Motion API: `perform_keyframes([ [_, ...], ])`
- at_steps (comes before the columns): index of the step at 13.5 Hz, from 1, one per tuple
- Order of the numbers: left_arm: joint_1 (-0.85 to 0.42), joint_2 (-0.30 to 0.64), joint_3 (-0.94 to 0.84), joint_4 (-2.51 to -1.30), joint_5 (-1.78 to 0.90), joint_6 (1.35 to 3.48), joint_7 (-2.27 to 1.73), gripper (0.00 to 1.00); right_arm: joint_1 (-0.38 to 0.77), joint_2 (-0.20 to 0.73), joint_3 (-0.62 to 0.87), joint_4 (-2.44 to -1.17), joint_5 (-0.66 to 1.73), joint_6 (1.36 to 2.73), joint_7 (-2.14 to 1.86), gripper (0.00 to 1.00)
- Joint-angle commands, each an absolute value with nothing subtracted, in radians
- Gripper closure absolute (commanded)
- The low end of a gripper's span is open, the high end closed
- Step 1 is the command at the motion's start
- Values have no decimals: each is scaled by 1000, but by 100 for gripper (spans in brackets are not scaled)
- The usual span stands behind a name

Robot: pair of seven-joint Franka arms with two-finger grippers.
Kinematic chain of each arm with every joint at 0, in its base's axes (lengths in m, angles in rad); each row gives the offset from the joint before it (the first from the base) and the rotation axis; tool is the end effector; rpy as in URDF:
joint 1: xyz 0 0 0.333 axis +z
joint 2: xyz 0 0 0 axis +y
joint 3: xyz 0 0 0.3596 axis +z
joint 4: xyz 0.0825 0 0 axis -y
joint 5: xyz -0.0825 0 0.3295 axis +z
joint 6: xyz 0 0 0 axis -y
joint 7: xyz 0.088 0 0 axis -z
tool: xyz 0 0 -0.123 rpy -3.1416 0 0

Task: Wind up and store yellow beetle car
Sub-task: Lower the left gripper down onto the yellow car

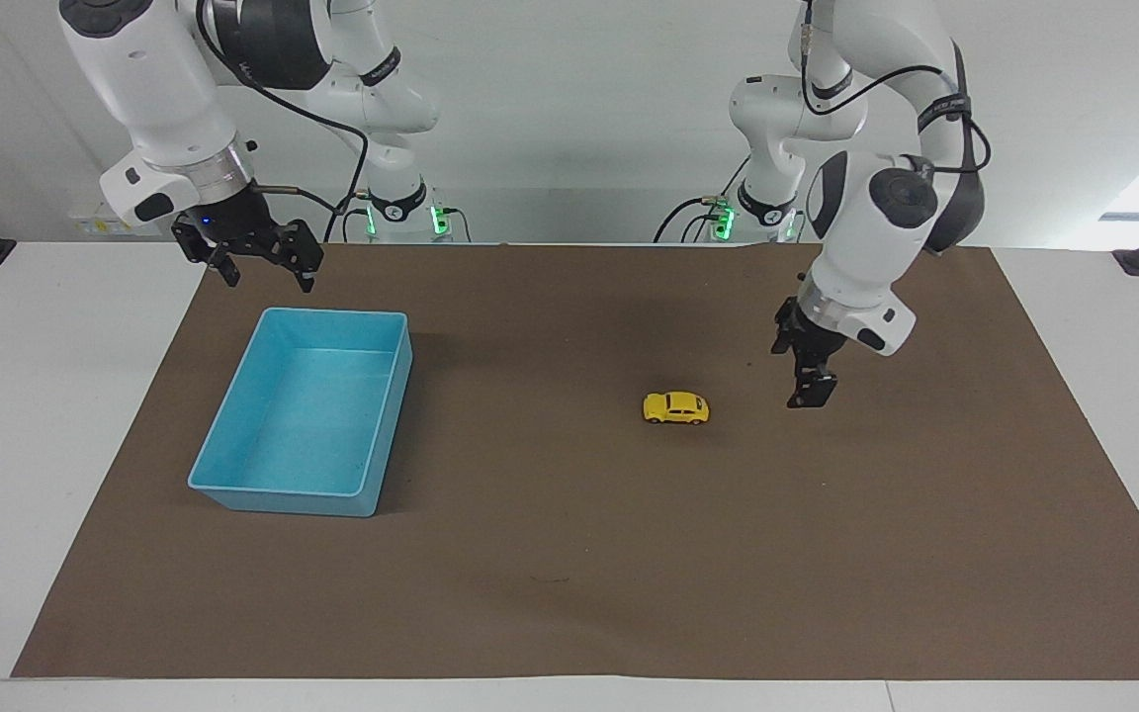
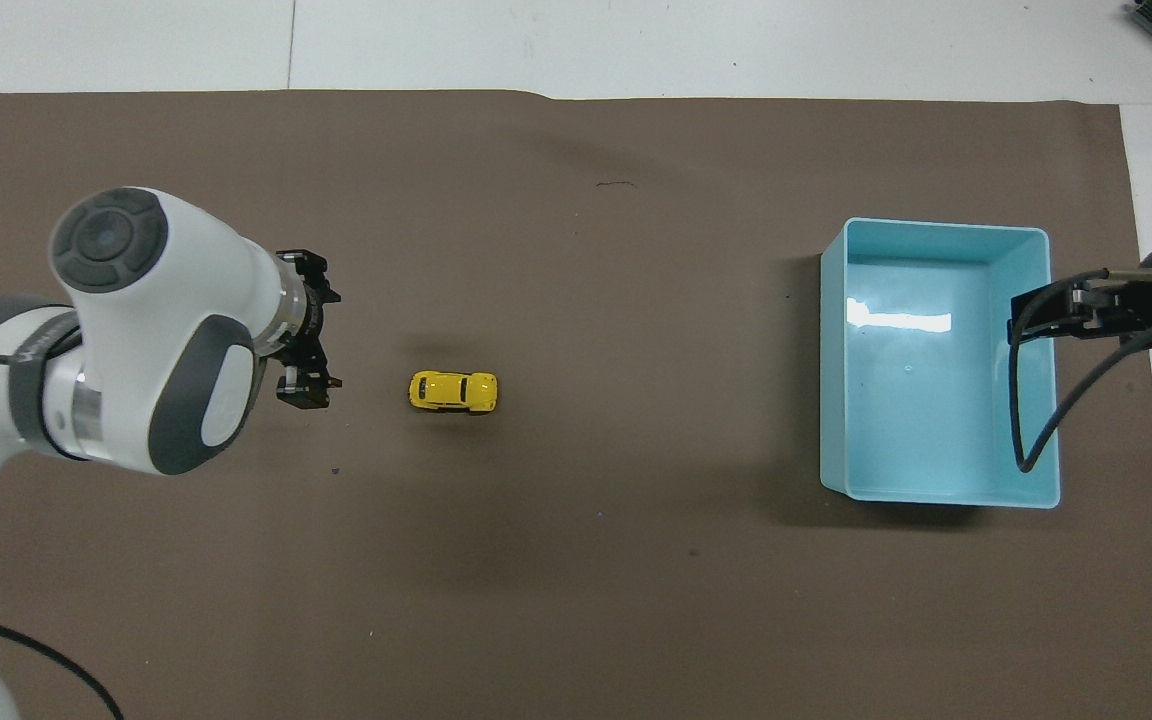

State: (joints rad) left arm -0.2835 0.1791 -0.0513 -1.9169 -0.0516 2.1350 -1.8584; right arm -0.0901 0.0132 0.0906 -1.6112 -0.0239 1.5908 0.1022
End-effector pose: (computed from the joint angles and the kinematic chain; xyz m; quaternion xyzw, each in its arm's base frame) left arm 0.5327 -0.1867 0.4591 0.7136 0.6998 -0.0148 0.0296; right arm 0.5045 -0.0030 0.6304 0.9985 -0.0504 -0.0162 0.0122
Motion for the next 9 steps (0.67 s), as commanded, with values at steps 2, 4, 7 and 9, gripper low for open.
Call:
perform_keyframes([
  [2, -380, 202, -34, -1986, -67, 2242, -1891, 0, -103, 0, 97, -1629, -20, 1600, 72, 0],
  [4, -411, 215, -35, -2011, -69, 2293, -1916, 0, -103, 0, 97, -1629, -20, 1600, 72, 0],
  [7, -426, 224, -35, -2065, -72, 2385, -1921, 0, -103, 0, 97, -1629, -20, 1600, 72, 0],
  [9, -434, 256, -35, -2066, -71, 2399, -1919, 0, -103, 0, 97, -1629, -20, 1600, 72, 0],
])
